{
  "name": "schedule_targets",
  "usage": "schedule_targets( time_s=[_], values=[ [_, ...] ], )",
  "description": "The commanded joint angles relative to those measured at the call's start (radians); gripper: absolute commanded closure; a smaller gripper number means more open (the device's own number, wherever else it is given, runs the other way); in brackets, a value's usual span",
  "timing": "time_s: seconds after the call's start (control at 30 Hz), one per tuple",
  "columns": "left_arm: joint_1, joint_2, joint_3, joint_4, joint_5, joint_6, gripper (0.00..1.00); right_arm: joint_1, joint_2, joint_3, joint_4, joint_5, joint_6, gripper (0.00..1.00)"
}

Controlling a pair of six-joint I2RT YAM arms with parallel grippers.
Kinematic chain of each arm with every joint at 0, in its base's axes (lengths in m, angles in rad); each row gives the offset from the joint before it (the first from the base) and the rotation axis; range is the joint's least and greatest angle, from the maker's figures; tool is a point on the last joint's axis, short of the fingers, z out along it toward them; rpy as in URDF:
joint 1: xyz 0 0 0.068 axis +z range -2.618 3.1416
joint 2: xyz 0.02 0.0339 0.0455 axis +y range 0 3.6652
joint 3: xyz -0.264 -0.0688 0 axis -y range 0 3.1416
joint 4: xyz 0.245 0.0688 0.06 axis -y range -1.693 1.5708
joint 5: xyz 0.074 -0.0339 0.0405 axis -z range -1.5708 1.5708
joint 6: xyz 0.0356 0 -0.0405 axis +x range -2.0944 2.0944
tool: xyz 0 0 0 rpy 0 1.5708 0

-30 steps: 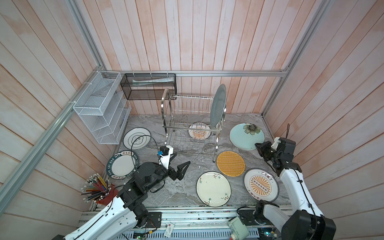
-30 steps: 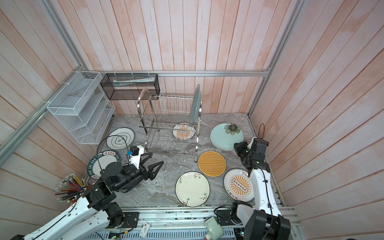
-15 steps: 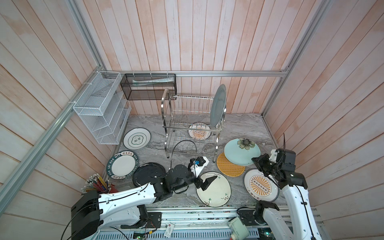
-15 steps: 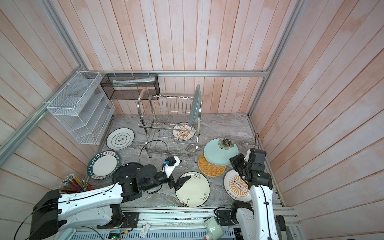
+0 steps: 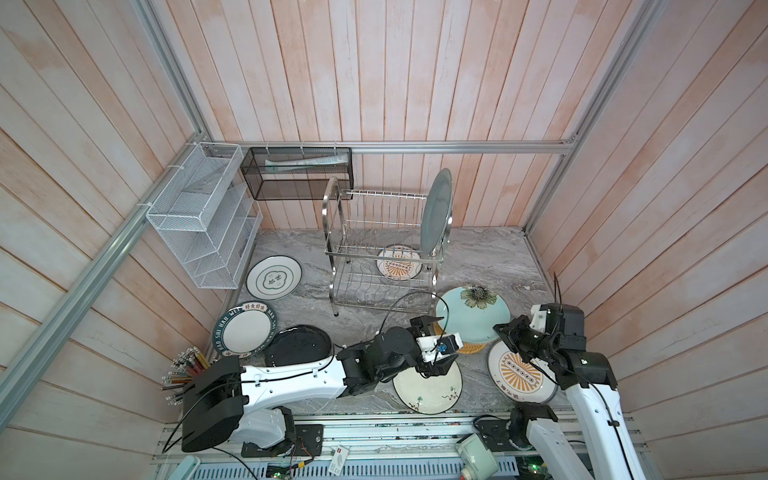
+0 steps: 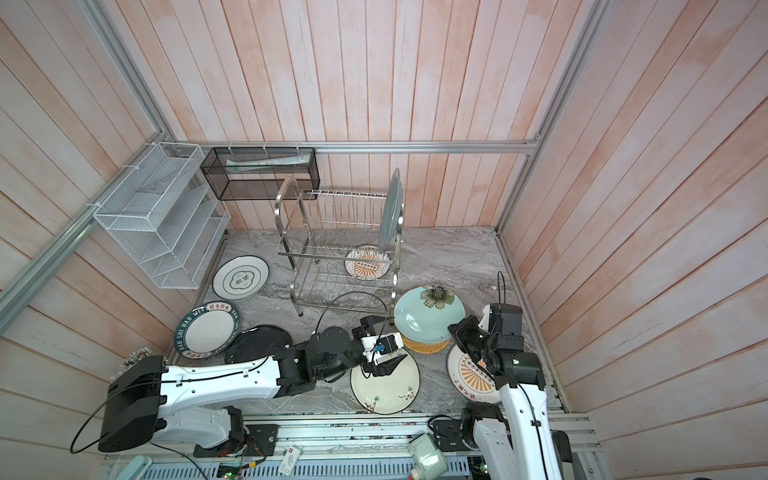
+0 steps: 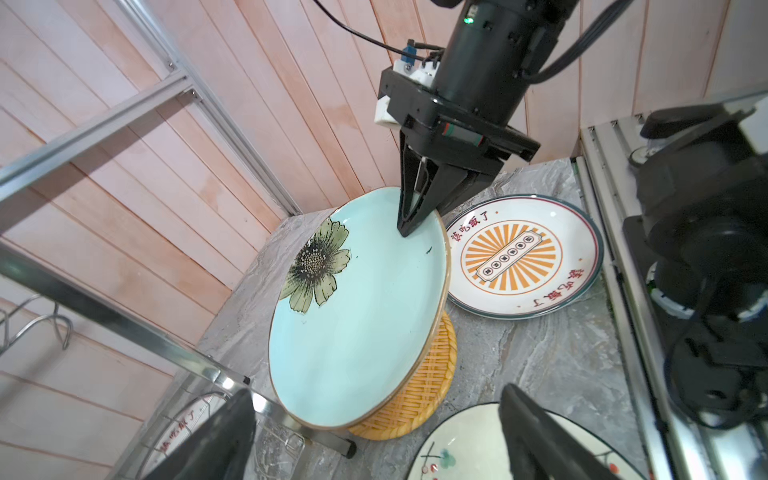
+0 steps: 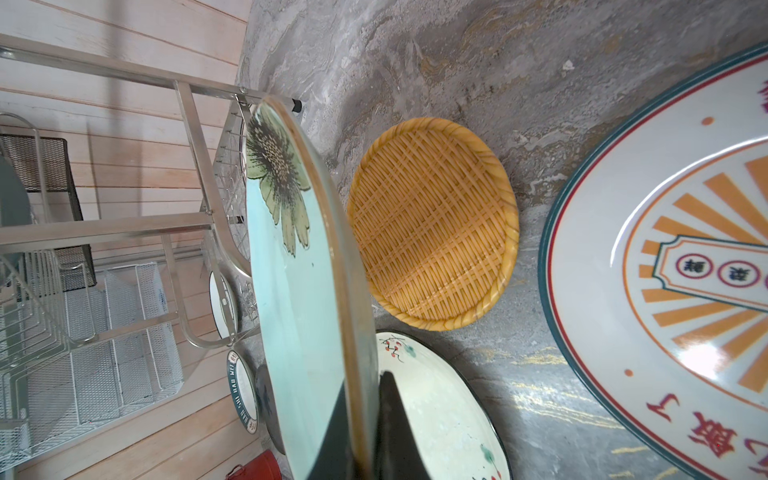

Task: Load the plates into the dish rack
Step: 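Drag the sunflower plate toward the robot with right gripper while left gripper approaches, then grip the sunflower plate rim with the left gripper while the right gripper holds it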

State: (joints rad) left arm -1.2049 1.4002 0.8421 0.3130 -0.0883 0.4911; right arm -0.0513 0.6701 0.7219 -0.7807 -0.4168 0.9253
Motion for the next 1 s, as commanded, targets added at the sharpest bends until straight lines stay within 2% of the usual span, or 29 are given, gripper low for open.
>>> schedule_targets(
  time_s=[0.0,0.37,0.67,0.77,0.83,0.93,0.97],
  values=[
    [-0.01,0.063,0.062,-0.007,-0.004,0.139,0.12,0.019,-0.024,0.068,0.076,-0.041,0.031,1.0],
    [-0.016,0.264,0.188,-0.022,-0.032,0.247,0.35,0.025,-0.03,0.047,0.104,-0.067,0.049,1.0],
    [-0.016,0.371,0.271,-0.012,-0.1,0.267,0.5,0.025,-0.043,0.031,0.109,-0.072,0.061,1.0],
    [-0.017,0.397,0.295,-0.013,-0.141,0.264,0.69,0.025,-0.047,0.031,0.107,-0.07,0.063,1.0],
    [-0.018,0.405,0.305,-0.01,-0.168,0.254,0.85,0.025,-0.047,0.031,0.107,-0.067,0.064,1.0],
    [-0.02,0.403,0.317,-0.02,-0.191,0.243,1.0,0.027,-0.047,0.03,0.112,-0.07,0.07,1.0],
    [-0.022,0.399,0.317,-0.021,-0.195,0.241,1.0,0.027,-0.047,0.03,0.117,-0.074,0.07,1.0]
  ],
)
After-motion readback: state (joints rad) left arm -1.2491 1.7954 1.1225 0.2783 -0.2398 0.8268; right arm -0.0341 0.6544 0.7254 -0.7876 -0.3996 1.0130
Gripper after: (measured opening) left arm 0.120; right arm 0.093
